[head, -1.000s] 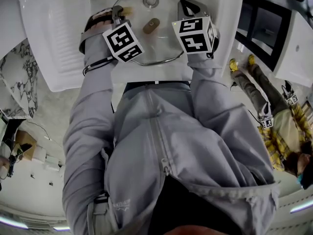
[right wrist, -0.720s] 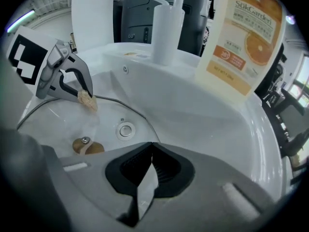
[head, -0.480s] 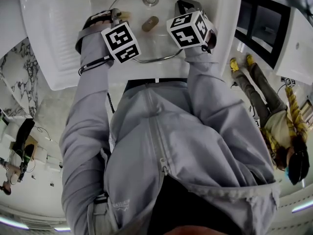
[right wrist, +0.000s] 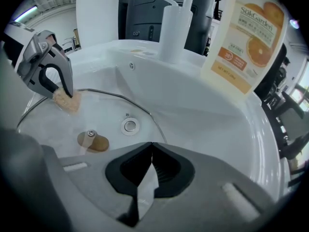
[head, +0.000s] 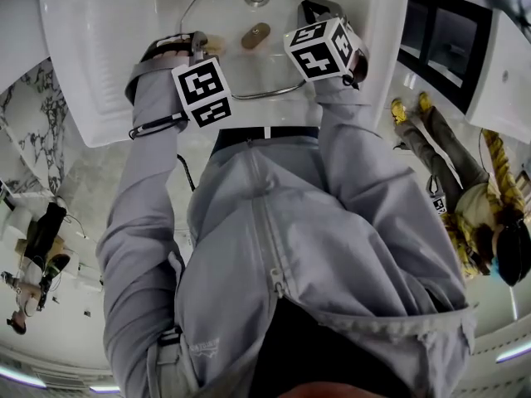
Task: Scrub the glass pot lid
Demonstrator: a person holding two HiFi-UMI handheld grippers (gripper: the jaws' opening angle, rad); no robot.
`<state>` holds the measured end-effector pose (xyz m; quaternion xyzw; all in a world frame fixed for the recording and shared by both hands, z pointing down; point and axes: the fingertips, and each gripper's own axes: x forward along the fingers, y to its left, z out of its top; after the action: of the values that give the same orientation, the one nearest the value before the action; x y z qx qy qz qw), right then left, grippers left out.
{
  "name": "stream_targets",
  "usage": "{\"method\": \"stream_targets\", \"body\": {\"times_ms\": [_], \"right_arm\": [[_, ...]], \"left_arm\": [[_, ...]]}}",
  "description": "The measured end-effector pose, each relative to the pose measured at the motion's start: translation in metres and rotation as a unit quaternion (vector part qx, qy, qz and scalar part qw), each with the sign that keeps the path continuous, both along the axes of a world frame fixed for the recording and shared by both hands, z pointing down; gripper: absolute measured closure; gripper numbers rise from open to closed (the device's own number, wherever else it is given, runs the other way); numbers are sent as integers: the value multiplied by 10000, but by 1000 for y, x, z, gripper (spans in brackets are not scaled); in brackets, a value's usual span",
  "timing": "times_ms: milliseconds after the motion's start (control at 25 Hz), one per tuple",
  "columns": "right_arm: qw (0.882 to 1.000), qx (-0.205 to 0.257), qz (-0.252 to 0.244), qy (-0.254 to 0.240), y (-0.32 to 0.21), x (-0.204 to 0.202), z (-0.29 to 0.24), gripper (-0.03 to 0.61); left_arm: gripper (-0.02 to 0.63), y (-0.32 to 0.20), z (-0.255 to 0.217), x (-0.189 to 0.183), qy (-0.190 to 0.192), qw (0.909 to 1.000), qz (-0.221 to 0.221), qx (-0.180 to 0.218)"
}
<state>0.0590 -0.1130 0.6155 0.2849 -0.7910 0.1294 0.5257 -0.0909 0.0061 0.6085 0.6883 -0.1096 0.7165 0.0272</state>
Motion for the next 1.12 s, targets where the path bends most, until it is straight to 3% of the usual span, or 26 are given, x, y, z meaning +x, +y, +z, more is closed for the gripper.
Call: {"method": "stream_targets", "body": {"times_ms": [440, 680, 1000, 1120], "right_arm": [[9999, 29, 93, -34, 12, 4, -6, 574], [9996, 118, 216, -134, 19, 12, -16, 574], [9997, 175, 160, 2, 23, 20, -34, 574], [9998, 150, 23, 135, 21, 24, -40, 574]], "left_arm": [[575, 35, -22, 22, 284, 9977, 203, -581], [575, 48, -39, 46, 689, 9941, 78, -832], [575, 55, -62, 80, 1575, 9767, -263, -1436], [575, 45, -68, 86, 1849, 9704, -463, -1485]]}}
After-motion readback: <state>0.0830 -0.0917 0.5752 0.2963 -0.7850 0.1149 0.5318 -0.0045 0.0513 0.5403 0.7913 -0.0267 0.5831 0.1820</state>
